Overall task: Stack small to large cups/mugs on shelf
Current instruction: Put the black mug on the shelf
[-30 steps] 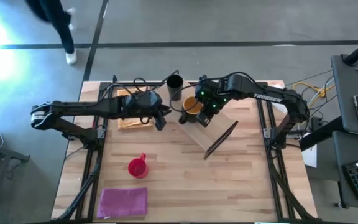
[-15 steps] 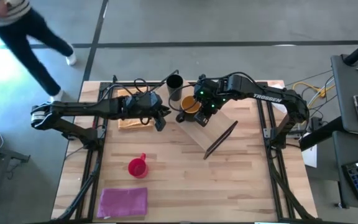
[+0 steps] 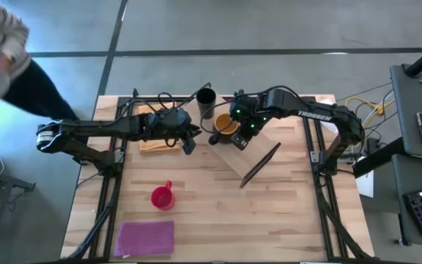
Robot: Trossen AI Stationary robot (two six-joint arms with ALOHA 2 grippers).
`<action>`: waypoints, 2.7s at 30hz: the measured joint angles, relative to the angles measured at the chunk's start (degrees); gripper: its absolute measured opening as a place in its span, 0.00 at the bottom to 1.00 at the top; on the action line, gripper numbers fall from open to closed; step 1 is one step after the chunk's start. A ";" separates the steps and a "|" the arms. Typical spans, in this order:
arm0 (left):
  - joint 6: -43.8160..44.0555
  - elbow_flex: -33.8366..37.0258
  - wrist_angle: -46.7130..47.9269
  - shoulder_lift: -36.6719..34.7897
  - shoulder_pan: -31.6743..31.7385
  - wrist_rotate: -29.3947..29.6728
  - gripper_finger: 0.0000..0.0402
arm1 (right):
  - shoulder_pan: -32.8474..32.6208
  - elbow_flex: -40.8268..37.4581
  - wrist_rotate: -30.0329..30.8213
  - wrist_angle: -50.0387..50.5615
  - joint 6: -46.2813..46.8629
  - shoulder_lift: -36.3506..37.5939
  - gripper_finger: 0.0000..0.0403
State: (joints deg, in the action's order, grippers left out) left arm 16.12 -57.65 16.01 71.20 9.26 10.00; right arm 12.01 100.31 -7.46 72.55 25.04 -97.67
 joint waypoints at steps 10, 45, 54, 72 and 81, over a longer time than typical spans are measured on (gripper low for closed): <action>0.00 0.00 0.00 0.00 0.00 0.41 0.16 | -0.15 -3.60 0.00 -4.88 1.32 0.00 0.02; 1.39 3.17 -2.48 -1.23 -1.63 0.02 0.16 | -0.13 -4.01 2.08 -3.56 1.02 0.63 0.02; 1.06 3.28 -7.56 2.05 -2.61 0.21 0.16 | -0.13 -4.01 2.99 -4.92 1.12 1.34 0.02; -1.53 2.27 -15.48 8.26 -1.49 0.81 0.16 | -0.26 -4.01 3.01 -5.70 1.77 1.57 0.02; -2.01 2.16 -15.63 8.33 -1.01 2.44 0.16 | -0.26 -3.99 3.95 -6.41 1.77 1.57 0.02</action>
State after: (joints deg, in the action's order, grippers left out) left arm 14.11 -55.48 0.38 79.53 8.25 12.44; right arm 11.75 96.31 -3.51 66.14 26.81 -96.09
